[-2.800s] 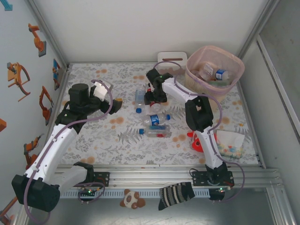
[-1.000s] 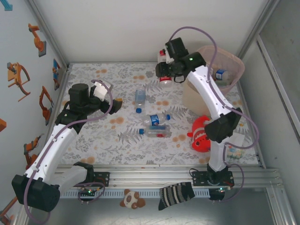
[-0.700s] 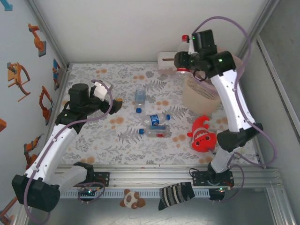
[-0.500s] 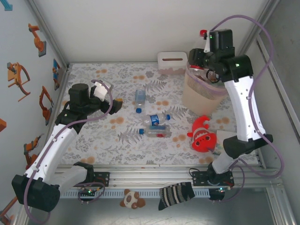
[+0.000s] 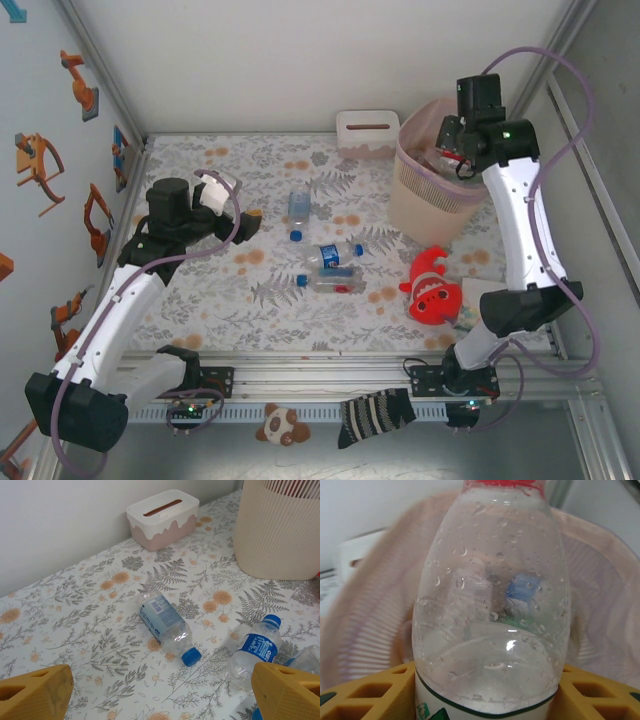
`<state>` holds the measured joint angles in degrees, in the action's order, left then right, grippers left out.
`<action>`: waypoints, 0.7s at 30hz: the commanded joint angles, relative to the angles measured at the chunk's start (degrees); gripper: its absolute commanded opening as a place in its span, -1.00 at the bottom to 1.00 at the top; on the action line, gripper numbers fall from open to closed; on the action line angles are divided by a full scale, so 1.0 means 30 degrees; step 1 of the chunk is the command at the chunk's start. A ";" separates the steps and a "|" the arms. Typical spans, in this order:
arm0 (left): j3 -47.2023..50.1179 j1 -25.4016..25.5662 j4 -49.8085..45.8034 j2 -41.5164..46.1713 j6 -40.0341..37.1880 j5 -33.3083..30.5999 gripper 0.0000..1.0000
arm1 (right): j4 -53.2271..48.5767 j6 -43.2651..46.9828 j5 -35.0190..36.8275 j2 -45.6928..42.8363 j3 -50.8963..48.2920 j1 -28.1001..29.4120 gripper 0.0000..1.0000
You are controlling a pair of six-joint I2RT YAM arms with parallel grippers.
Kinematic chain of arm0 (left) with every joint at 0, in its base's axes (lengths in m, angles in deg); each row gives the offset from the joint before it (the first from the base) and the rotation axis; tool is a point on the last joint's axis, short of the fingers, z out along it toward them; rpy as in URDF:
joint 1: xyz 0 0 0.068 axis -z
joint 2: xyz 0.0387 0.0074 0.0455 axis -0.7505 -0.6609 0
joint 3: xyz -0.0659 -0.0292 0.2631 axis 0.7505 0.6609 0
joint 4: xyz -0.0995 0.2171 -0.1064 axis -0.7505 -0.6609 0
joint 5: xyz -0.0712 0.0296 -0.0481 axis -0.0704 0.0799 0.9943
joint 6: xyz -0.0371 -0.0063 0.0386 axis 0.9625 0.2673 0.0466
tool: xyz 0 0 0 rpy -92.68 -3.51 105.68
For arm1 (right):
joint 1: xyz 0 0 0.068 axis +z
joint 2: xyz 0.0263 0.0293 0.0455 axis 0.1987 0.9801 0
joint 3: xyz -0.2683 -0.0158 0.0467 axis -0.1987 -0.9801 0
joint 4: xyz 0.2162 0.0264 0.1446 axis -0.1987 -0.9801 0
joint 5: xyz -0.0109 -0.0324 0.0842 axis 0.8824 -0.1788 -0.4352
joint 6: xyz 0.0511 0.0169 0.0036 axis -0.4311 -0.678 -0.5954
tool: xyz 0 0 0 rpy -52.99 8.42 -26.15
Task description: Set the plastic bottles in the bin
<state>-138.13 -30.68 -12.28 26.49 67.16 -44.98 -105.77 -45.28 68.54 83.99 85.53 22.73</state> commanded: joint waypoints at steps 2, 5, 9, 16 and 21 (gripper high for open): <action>0.0046 -0.0096 0.0225 0.0207 0.0067 0.0169 0.83 | -0.0049 -0.0892 0.2067 0.0383 -0.0888 -0.0579 0.18; 0.0010 -0.0096 0.0281 0.0182 0.0067 0.0270 0.83 | 0.0244 -0.1084 0.2275 0.0541 -0.1926 -0.1090 0.19; 0.0008 -0.0096 0.0215 0.0236 0.0067 0.0243 0.83 | 0.0450 -0.1447 0.1706 0.0791 -0.3200 -0.2060 0.18; 0.0010 -0.0096 0.0244 0.0238 0.0099 0.0249 0.83 | 0.0450 -0.1366 0.2712 0.1681 -0.4311 -0.2721 0.17; 0.0003 -0.0096 0.0194 0.0295 0.0067 0.0190 0.83 | 0.0638 -0.1418 0.2474 0.2639 -0.4573 -0.3049 0.18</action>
<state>-138.13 -30.68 -12.30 26.51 67.16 -44.96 -103.63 -48.01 74.55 89.17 73.33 14.94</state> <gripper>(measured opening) 0.915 0.589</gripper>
